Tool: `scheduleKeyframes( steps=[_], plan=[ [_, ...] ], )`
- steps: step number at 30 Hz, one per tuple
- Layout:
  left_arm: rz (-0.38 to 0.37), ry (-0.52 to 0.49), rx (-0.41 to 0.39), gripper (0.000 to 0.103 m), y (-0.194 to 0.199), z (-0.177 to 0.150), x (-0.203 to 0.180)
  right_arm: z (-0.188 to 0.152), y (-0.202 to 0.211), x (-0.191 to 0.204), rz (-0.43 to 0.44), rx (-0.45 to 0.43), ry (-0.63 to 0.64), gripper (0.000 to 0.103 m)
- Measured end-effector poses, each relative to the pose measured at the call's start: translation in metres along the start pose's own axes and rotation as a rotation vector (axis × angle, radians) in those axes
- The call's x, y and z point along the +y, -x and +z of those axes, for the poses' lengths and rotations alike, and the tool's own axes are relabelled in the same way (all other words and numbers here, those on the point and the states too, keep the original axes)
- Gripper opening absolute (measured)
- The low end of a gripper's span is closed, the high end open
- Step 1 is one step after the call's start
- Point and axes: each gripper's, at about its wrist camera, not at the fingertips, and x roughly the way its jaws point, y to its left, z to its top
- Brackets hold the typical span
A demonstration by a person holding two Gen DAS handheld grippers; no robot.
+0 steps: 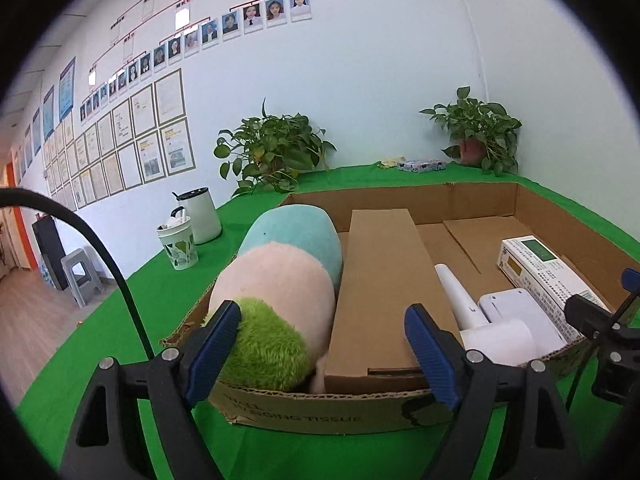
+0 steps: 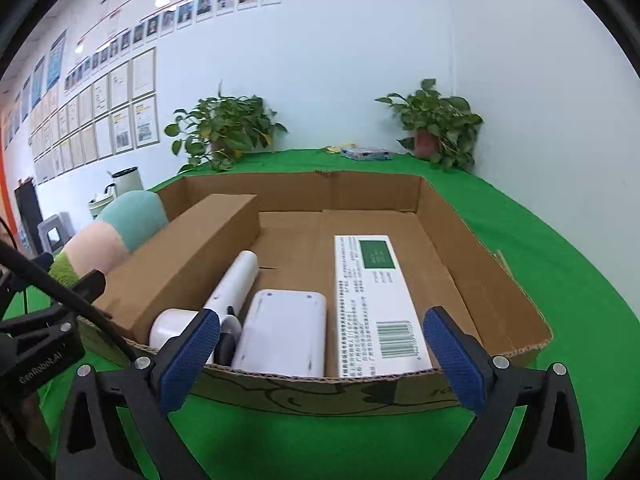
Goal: Organize objects
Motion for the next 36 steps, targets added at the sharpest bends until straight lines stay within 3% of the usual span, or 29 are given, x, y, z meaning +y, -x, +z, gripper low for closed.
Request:
scheduleKeyframes(
  steps=[4,10,36],
  plan=[
    [0.003,-0.011,0.001,0.091,-0.017,0.009,-0.019,-0.004,-0.009,-0.004,-0.023,0.012,-0.005,0.103],
    [-0.008,-0.017,0.030,0.102,-0.021,0.008,-0.014,-0.008,-0.013,-0.007,-0.019,0.012,-0.010,0.103],
    [0.000,-0.018,0.051,0.102,-0.020,0.006,-0.012,-0.008,-0.008,-0.004,-0.017,0.009,-0.016,0.103]
  ],
)
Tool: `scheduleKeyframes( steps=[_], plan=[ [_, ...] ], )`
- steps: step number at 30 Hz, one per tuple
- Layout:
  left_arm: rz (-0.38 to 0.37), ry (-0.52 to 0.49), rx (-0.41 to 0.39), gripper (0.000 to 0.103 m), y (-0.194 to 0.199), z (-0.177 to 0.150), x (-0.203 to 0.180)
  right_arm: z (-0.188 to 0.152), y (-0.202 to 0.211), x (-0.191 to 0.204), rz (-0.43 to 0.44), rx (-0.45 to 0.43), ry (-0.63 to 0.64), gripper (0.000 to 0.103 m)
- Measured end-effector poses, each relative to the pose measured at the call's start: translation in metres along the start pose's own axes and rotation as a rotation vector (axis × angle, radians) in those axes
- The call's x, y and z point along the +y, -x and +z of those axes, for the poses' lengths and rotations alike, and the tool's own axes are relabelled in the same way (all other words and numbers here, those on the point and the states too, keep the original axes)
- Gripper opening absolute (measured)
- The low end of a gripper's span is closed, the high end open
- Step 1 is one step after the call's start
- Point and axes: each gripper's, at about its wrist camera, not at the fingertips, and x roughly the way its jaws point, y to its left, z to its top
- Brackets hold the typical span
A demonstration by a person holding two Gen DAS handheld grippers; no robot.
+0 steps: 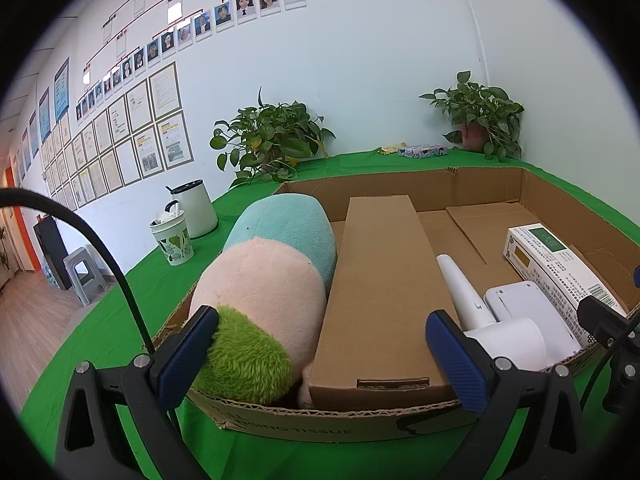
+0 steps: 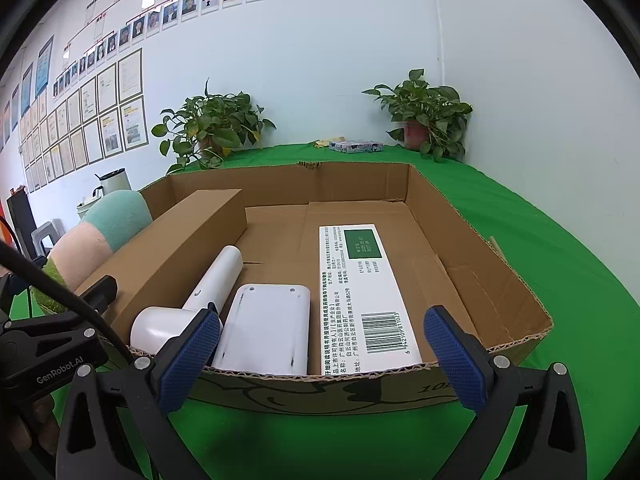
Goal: Organize objects
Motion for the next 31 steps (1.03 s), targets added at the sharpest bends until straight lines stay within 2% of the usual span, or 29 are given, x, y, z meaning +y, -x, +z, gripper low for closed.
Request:
scheduleKeyframes(
  steps=[31],
  plan=[
    [0.003,0.000,0.004,0.102,0.0012,-0.0014,0.0022,0.0015,0.0007,0.0039,-0.010,0.006,0.005,0.103]
  ],
)
